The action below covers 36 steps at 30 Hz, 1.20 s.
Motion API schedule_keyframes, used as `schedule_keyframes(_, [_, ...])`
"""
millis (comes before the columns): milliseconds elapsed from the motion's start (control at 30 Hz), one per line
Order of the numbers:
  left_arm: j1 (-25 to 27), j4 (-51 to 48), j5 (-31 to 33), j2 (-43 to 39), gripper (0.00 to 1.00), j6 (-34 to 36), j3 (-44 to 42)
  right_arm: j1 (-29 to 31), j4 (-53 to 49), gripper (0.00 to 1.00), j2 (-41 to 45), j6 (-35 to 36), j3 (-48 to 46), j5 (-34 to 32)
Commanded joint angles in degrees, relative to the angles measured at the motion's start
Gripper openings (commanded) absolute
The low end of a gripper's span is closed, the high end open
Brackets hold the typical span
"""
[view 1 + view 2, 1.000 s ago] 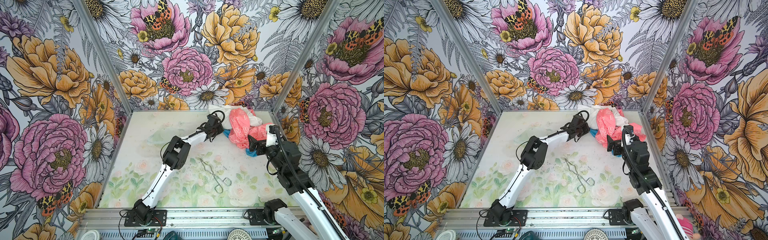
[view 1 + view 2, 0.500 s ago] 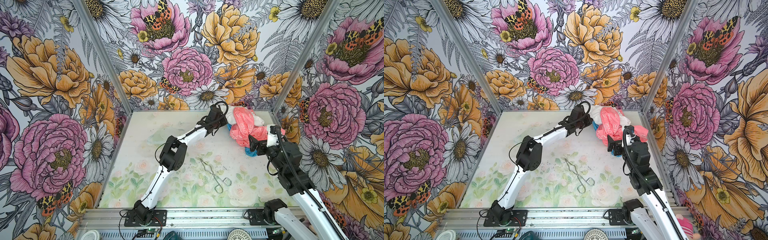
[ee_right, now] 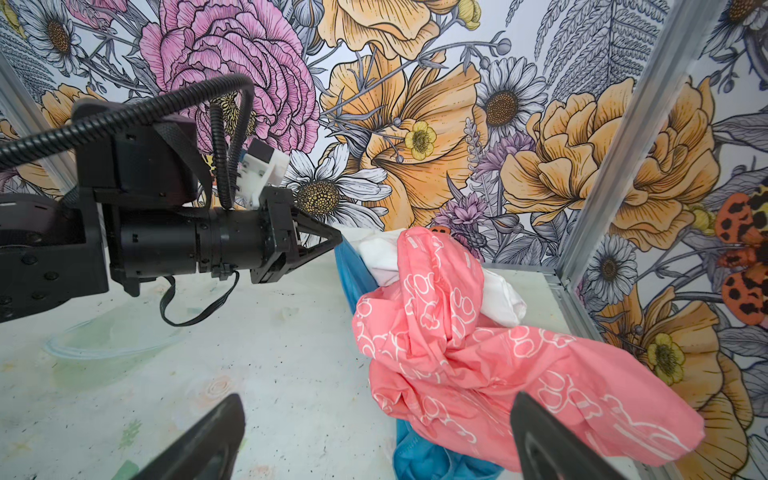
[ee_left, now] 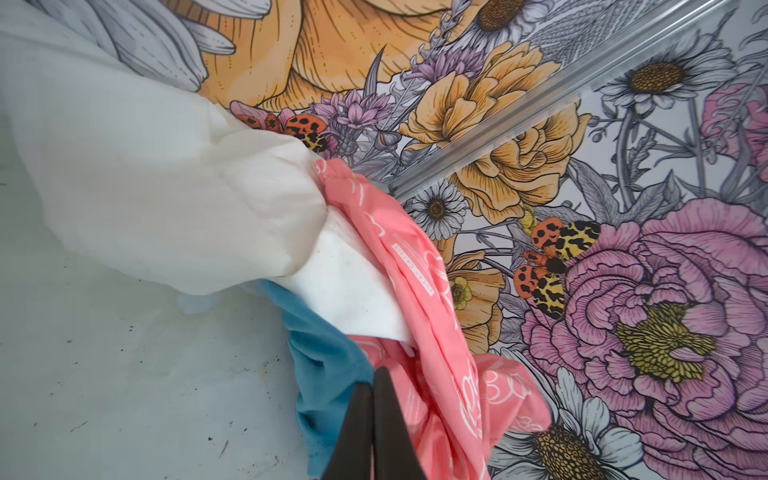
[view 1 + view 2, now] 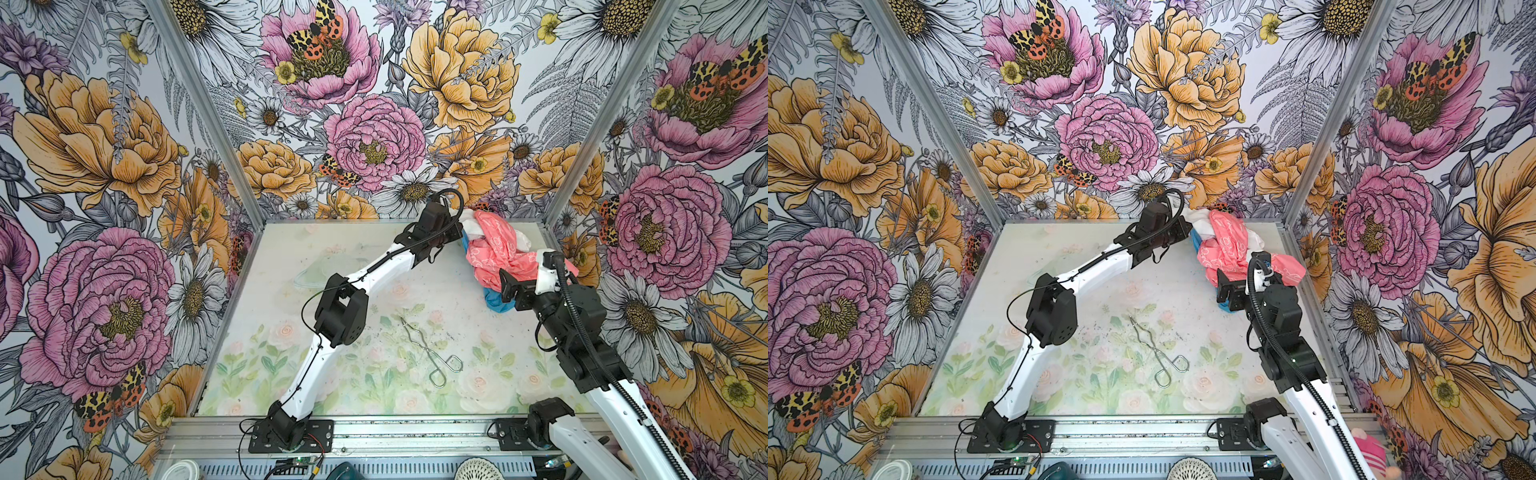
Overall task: Pick out a specific cloth from the pile
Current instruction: 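Lift the blue cloth with the left gripper, pulling it out of the pile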
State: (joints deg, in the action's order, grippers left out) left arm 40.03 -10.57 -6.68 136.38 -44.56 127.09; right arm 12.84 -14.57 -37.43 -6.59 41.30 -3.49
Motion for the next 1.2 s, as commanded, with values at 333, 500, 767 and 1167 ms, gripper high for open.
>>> schedule_keyframes(333, [0.5,3.1,-0.5,-10.4,0.0,3.4,1.9,0.4,0.1,1.0,1.8,-1.4,-0.6,-1.8])
schedule_keyframes(500, [0.8,3.2,-0.4,-12.5,0.0,4.2,1.5,0.4,0.1,1.0,1.9,-1.7,-0.4,-1.6])
schedule_keyframes(767, [0.8,3.1,0.1,-15.8,0.0,6.5,0.3,0.4,0.1,0.99,2.3,-2.2,-0.4,-1.1])
schedule_keyframes(1167, [0.5,1.4,0.6,-17.9,0.0,9.0,0.9,0.4,0.1,1.0,2.3,-2.5,-0.5,-0.7])
